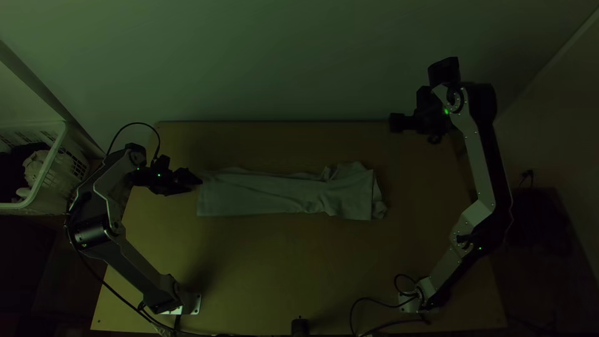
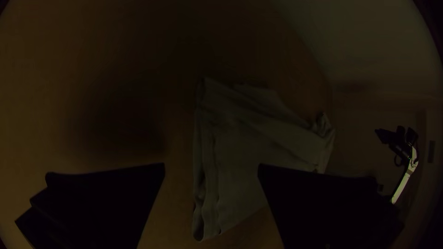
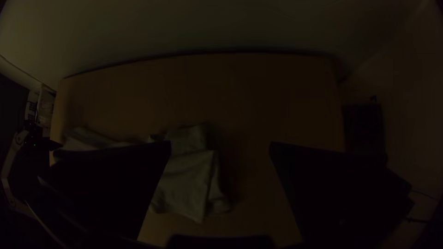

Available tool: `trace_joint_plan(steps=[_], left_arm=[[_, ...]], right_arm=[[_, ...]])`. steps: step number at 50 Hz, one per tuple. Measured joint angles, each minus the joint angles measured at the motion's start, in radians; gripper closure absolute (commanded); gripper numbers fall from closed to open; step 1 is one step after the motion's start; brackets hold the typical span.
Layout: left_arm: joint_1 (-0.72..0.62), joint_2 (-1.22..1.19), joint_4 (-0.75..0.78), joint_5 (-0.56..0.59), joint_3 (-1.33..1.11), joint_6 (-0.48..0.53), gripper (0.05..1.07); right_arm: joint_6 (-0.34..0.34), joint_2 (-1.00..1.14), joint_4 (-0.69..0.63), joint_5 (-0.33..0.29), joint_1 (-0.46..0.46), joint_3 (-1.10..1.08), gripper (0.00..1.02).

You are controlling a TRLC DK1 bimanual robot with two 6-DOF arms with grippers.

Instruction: Fold the t-shirt

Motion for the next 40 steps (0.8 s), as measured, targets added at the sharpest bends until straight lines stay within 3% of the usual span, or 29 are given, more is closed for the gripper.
trace_joint_plan(steps=[22,40], left_arm=[[-0.070,-0.008,0.089,0.031,-0.091,0.021,0.10],[-0.219,-0.026,0.229,0.037,-0.126,-0.092,0.10]], right_arm=[[0.000,-0.100,0.000,0.003,-0.044,0.000,0.04],[0.000,-0.146,0.008,0.003,-0.044,0.000,0.04]])
